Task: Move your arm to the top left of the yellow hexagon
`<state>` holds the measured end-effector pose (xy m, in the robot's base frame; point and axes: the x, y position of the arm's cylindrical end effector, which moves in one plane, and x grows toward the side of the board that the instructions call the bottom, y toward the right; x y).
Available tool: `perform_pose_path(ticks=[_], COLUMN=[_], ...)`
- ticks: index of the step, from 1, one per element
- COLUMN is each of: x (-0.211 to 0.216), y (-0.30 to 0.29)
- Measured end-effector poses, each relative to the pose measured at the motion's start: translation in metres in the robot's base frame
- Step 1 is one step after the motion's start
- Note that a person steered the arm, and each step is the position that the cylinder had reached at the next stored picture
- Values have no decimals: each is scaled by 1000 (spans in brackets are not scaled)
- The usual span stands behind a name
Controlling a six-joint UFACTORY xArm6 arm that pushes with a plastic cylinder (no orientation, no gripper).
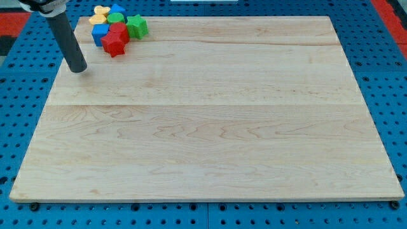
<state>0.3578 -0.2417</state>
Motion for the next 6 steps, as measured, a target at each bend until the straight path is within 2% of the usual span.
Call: perform_pose_path(ticks=[1,2,3,4,5,6], x=[9,-17,-57,-143,-166,-167], y=[14,-62,-63,-41,-35,-31])
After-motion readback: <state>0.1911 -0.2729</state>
